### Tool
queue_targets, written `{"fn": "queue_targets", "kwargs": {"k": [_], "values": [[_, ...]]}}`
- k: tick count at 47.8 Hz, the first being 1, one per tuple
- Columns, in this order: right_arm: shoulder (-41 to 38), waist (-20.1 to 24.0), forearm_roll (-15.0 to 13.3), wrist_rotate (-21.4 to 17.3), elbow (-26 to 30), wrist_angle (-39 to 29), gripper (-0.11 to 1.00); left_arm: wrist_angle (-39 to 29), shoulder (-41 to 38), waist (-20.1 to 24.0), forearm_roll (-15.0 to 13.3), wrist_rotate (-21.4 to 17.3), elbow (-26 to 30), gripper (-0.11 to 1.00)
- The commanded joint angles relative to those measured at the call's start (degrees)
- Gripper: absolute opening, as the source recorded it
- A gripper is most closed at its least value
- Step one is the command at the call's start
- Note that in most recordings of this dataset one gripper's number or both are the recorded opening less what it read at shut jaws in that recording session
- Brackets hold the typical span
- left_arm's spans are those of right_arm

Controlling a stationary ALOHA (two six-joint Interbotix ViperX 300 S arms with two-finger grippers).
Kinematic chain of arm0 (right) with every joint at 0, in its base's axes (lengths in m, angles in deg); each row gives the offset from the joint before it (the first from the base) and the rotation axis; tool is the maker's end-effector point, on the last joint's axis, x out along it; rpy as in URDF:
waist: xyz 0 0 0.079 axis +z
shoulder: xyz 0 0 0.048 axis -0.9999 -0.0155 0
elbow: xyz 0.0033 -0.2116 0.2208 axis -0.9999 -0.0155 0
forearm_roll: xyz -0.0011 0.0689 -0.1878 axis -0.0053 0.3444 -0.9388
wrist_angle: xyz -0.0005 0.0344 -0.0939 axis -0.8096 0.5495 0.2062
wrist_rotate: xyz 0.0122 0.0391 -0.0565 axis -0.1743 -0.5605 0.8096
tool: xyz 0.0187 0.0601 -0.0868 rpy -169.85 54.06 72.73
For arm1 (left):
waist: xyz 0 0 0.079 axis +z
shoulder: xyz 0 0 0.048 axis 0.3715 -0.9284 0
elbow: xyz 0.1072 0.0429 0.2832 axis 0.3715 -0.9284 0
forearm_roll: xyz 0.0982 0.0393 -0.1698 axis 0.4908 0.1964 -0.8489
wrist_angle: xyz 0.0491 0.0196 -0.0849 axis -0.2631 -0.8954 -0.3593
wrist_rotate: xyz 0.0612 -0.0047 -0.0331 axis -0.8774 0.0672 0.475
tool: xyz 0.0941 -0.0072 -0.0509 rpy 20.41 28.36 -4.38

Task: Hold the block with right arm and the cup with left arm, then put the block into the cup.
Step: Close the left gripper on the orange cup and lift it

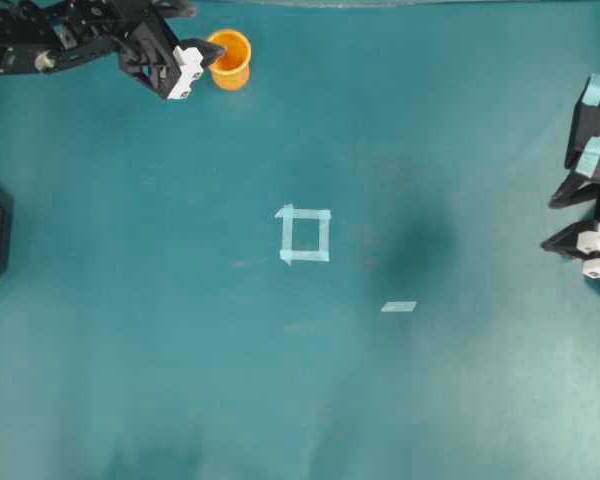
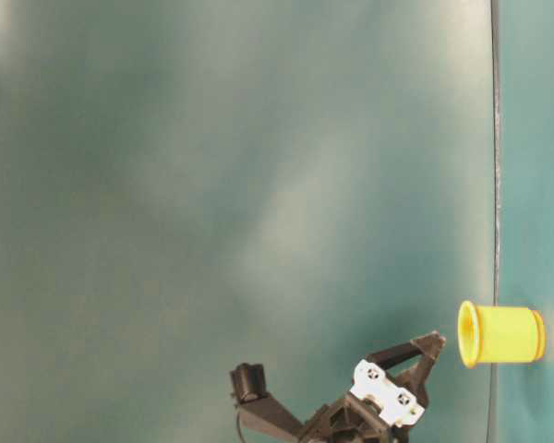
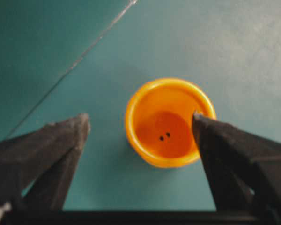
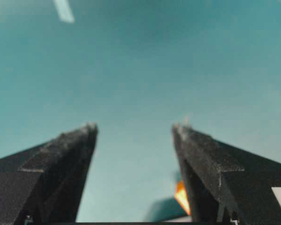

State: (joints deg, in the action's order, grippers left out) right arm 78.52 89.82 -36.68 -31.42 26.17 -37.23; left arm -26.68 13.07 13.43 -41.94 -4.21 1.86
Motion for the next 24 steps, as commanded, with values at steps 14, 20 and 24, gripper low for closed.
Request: {"fn": "queue_targets", "kwargs": {"k": [14, 20, 24], "values": [[-1.0, 0.1, -0.3, 0.0, 1.2, -1.8, 0.64, 1.1, -3.8, -5.2, 0.2, 0.0, 2.4, 0.88], [-1.1, 0.2, -0.3, 0.0, 1.2, -1.8, 0.64, 1.8, -5.5, -5.4, 0.1, 0.0, 3.3, 0.88], [-1.3, 0.2, -0.3, 0.0, 1.2, -1.8, 0.64, 2.4, -6.6, -5.4, 0.2, 0.0, 4.0, 0.88]]}}
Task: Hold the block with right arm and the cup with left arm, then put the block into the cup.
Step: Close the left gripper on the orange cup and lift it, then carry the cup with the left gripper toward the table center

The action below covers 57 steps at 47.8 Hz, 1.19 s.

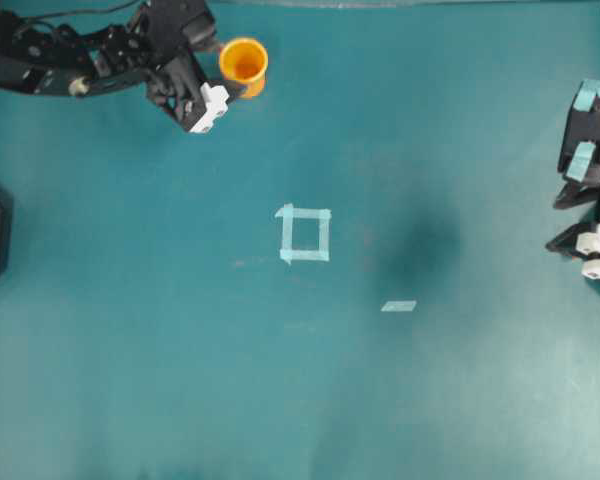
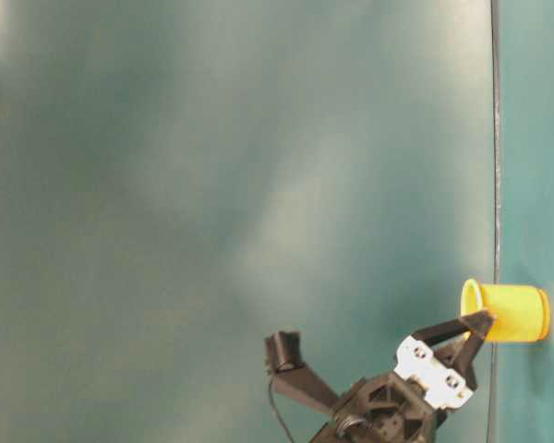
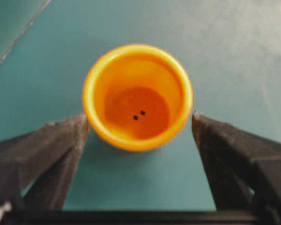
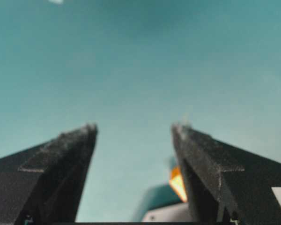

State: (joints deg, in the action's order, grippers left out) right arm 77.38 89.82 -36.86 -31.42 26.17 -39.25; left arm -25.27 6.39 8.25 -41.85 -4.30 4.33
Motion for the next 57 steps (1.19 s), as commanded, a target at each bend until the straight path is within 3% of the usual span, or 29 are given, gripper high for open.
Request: {"fn": "queue_targets", "kwargs": {"k": [1, 18, 29, 39, 49, 57], "values": [[-0.2, 0.2, -0.1, 0.0, 1.2, 0.3, 0.64, 1.1, -0.2, -0.2, 0.1, 0.1, 1.8, 0.88], [-0.9, 0.2, -0.2, 0.0, 1.1, 0.3, 0.64, 2.9, -5.9, -0.6, 0.1, 0.1, 6.2, 0.88], [-1.0, 0.2, -0.4, 0.0, 1.1, 0.0, 0.64, 2.3, -6.6, -0.6, 0.1, -0.1, 5.9, 0.87], [-1.0, 0.2, -0.9, -1.2, 1.0, -0.7, 0.64, 3.3, -6.2, -1.1, 0.2, -1.0, 5.8, 0.69], [-1.4, 0.2, -0.8, -5.6, -0.3, -2.5, 0.64, 1.9, -4.0, -6.5, 0.2, -1.2, 7.5, 0.66], [-1.2, 0.7, -0.7, -3.6, -1.7, -6.0, 0.64, 0.4, -2.1, -13.2, 0.6, -1.3, 9.8, 0.65]]}}
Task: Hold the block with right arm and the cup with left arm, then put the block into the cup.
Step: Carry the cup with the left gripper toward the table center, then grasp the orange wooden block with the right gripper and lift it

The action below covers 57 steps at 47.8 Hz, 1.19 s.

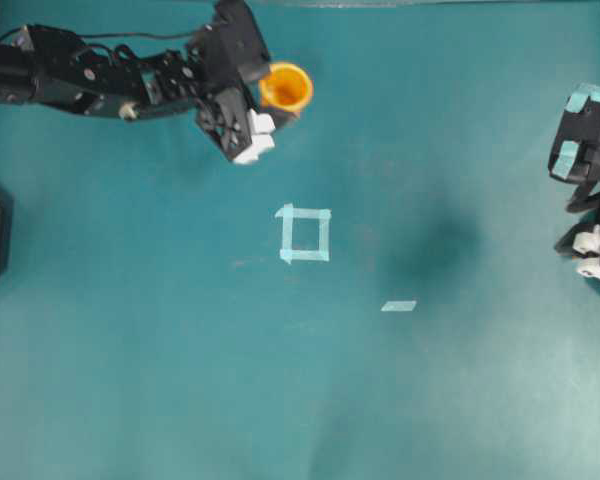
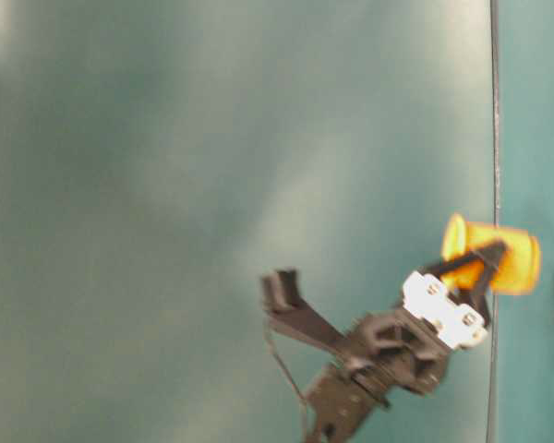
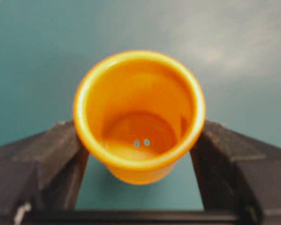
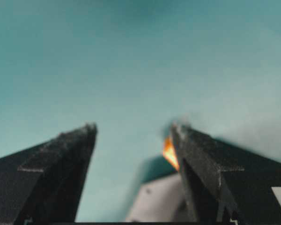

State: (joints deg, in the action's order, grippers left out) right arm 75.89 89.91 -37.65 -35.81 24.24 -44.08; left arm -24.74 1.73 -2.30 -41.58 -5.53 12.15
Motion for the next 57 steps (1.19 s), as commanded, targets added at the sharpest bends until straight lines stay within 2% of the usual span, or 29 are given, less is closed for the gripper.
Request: {"fn": "queue_targets", "kwargs": {"k": [1, 4, 11, 20, 30, 35, 41, 57], "values": [[0.3, 0.8, 0.1, 1.3, 0.2, -1.5, 0.64, -0.2, 2.6, -3.4, 0.4, -0.1, 2.4, 0.65], [0.1, 2.1, 0.3, 2.7, -0.4, -2.5, 0.64, -0.6, 2.8, -6.1, 0.4, 0.0, 3.5, 0.65], [-0.8, 3.8, 1.1, 3.0, -2.8, -2.5, 0.64, -2.6, 2.0, -11.2, 0.4, 0.0, 6.5, 0.65], [-2.7, 3.9, 1.1, 3.8, -6.7, 0.5, 0.64, -6.2, 0.4, -15.2, 0.4, 0.0, 9.9, 0.65], [-4.7, 3.9, -0.4, 6.6, -9.3, 3.0, 0.64, -6.6, -0.5, -16.4, 0.4, -0.1, 12.4, 0.65], [-5.9, 3.9, -1.9, 8.7, -10.3, 3.0, 0.64, -6.7, -0.5, -16.4, 0.4, -0.1, 12.9, 0.65], [-7.7, 3.9, -3.1, 8.6, -10.4, 3.0, 0.64, -6.7, -0.5, -16.4, 0.4, -0.1, 13.0, 0.65], [-14.1, 3.9, -3.3, 9.1, -9.3, 4.5, 0.64, -6.6, -0.4, -16.4, 0.4, 0.0, 12.7, 0.65]]}}
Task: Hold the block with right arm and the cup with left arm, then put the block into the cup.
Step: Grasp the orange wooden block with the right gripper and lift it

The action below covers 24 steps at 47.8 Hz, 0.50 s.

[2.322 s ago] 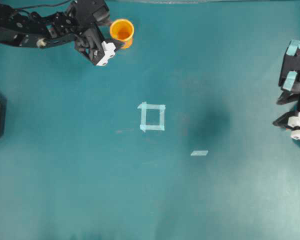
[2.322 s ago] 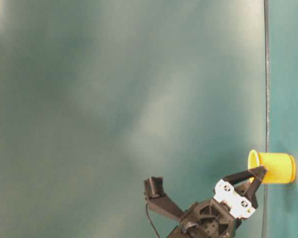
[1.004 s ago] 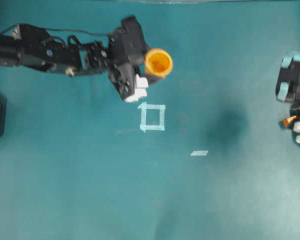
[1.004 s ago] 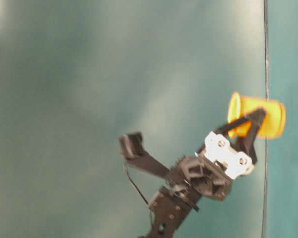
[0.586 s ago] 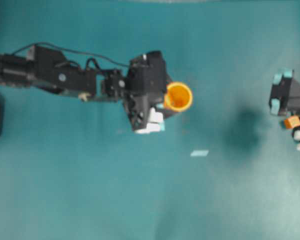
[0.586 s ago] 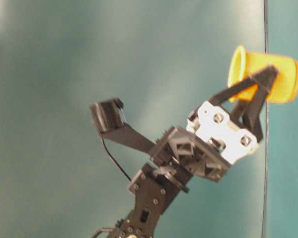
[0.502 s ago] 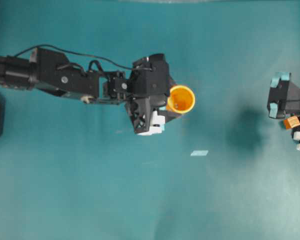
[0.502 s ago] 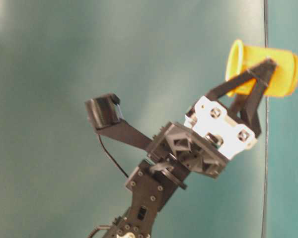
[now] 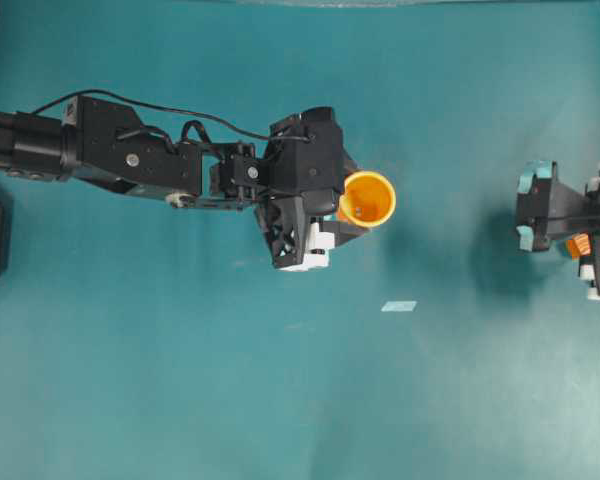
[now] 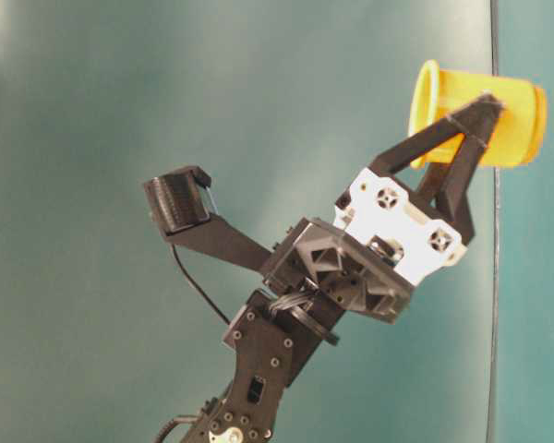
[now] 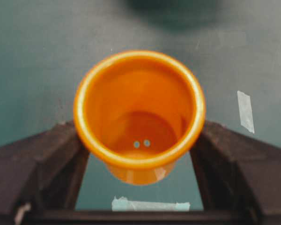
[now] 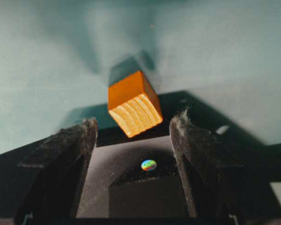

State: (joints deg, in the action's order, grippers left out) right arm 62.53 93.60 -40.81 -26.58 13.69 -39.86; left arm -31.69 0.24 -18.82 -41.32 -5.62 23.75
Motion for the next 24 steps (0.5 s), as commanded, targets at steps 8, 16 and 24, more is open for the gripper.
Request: {"fn": "queue_targets", "kwargs": {"k": [8, 16, 24], "values": [[-1.9, 0.2, -0.2, -0.1, 1.2, 0.2, 0.64, 0.3, 1.1, 0.1, 0.2, 0.1, 1.1, 0.65], [-2.5, 0.2, -0.2, -0.2, 1.3, 0.2, 0.64, 0.3, 1.1, 0.0, 0.2, 0.1, 1.1, 0.65], [-4.0, 0.2, -0.2, -0.2, 1.8, 0.4, 0.64, 0.3, 1.1, 0.0, 0.1, 0.1, 1.1, 0.65]]}}
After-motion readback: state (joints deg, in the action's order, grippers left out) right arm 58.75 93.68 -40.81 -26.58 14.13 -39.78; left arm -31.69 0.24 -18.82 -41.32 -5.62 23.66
